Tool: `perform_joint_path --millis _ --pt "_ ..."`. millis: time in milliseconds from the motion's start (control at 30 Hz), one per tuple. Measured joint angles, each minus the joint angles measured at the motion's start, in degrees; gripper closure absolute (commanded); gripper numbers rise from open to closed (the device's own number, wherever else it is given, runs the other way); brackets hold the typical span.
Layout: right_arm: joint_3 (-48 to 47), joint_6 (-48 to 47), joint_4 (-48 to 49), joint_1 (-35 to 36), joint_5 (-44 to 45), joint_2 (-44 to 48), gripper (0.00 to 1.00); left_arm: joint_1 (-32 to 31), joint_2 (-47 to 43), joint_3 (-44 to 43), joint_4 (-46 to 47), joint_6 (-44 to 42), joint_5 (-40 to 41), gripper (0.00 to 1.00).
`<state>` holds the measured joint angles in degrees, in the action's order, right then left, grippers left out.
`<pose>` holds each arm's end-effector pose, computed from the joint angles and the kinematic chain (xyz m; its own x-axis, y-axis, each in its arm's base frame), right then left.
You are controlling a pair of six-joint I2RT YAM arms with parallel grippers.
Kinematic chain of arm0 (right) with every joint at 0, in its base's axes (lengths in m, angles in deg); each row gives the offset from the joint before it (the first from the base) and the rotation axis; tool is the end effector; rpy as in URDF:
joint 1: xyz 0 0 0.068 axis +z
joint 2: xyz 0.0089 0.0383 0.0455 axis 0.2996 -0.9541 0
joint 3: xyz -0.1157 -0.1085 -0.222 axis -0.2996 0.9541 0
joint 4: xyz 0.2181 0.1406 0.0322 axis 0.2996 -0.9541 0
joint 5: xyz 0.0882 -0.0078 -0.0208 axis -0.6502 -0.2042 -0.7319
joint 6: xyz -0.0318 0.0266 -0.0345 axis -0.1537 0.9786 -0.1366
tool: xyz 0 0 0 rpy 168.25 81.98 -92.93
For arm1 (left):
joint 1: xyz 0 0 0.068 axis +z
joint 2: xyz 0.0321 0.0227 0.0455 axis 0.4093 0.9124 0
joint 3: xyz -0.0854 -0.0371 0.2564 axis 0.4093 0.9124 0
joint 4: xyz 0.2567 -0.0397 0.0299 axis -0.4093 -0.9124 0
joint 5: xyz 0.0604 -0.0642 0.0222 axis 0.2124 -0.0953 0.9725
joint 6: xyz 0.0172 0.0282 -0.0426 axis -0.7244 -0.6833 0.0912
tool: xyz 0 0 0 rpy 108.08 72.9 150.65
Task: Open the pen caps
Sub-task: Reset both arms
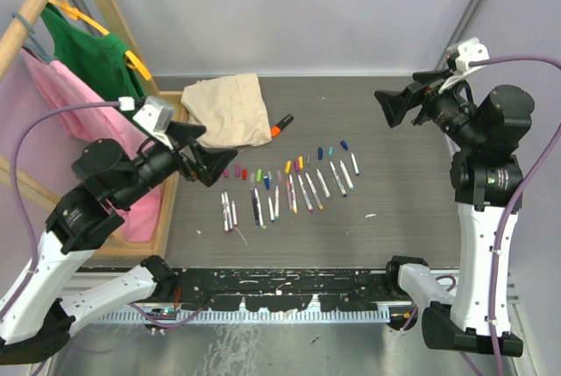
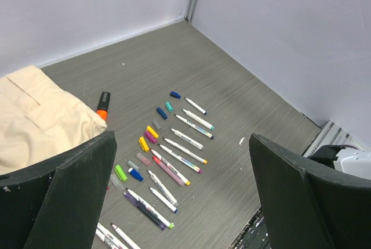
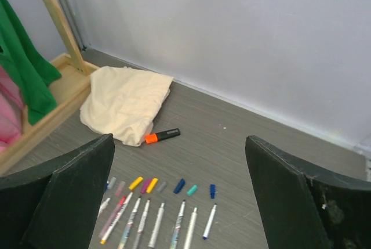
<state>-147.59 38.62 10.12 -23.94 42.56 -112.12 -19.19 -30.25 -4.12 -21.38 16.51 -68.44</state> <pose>0.1574 0.0030 0.5056 0.0636 -0.0374 -0.9973 -0.4880 0.8705 -0.0637 0.0983 -0.0941 0.4686 -0.1600 -0.1494 -0.9757 0.6873 0.6927 -0.2188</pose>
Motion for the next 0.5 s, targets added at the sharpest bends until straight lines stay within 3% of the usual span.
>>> perform_joint_path --millis 200,500 --pt "-3.43 6.75 -2.62 0.00 1.70 -1.60 0.00 0.00 -3.15 -1.36 -3.08 -0.04 1.29 0.02" --pt "-4.98 8.31 -2.82 0.00 0.42 -1.79 0.00 0.00 -3.85 -2.12 -5.25 -0.11 1.57 0.02"
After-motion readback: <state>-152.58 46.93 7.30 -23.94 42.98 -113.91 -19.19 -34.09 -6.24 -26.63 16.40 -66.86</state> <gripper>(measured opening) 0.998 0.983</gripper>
